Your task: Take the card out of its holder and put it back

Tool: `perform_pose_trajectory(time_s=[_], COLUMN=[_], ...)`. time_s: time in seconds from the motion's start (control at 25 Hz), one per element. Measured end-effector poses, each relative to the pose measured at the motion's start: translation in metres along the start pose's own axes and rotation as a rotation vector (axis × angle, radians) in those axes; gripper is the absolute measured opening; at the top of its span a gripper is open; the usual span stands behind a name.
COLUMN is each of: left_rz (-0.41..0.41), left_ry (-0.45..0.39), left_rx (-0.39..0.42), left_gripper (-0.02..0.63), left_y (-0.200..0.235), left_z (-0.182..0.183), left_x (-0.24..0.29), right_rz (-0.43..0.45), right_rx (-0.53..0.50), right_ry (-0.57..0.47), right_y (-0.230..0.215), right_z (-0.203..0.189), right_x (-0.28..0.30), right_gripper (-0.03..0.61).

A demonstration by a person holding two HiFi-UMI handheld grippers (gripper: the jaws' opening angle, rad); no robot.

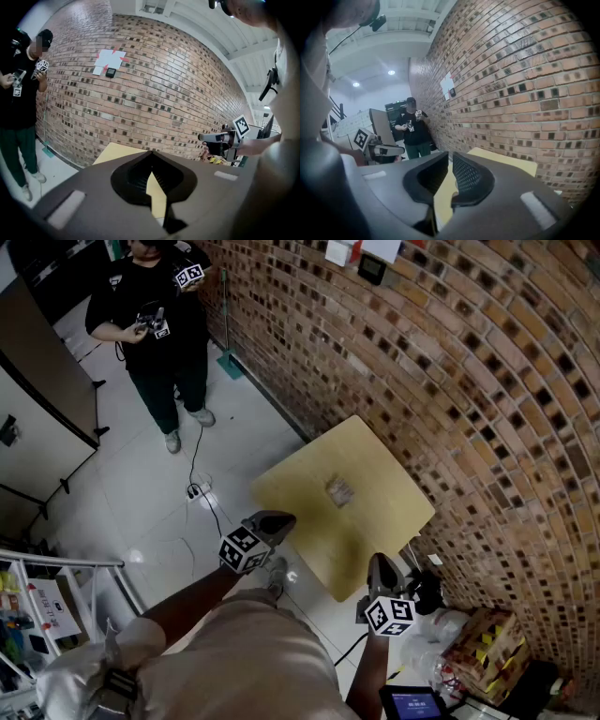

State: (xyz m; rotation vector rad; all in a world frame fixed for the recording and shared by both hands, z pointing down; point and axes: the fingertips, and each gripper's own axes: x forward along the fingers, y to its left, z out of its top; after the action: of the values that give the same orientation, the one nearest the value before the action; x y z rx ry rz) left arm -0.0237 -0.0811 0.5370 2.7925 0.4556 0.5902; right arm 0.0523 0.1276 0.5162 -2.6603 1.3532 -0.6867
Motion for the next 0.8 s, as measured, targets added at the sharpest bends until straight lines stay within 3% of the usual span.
perform_pose_trajectory(time_s=[0.32,0.4,0.44,0.8], left_rz=[-0.089,-0.110,-0.121,-0.167], left_ry=[0.002,-0.014,-0.024,-0.048], left_rx=[-0.071,-0.089,-0.094,-0.112], left_gripper=[0.014,0.025,0.075,0.124], left_y=[0.057,0.060,0.061,0.053], left_z=[0.007,0.009,0.012,0.011], left_x=[0.052,0.060,0.062,0.080], right_rz=[-0.037,-0.043,-0.045,-0.026], right_rx=[-0.034,-0.046,-0.052,-0.108], right_ry=[0.030,0.050,0.060,0.138], right_y=[-0.012,-0.013,-0.013,-0.010], right_z=[0.027,0.030,0.031,0.028], right_x=[0.061,0.067,0.069,0.084], right_gripper=[0.021,0.021,0.021,0.021])
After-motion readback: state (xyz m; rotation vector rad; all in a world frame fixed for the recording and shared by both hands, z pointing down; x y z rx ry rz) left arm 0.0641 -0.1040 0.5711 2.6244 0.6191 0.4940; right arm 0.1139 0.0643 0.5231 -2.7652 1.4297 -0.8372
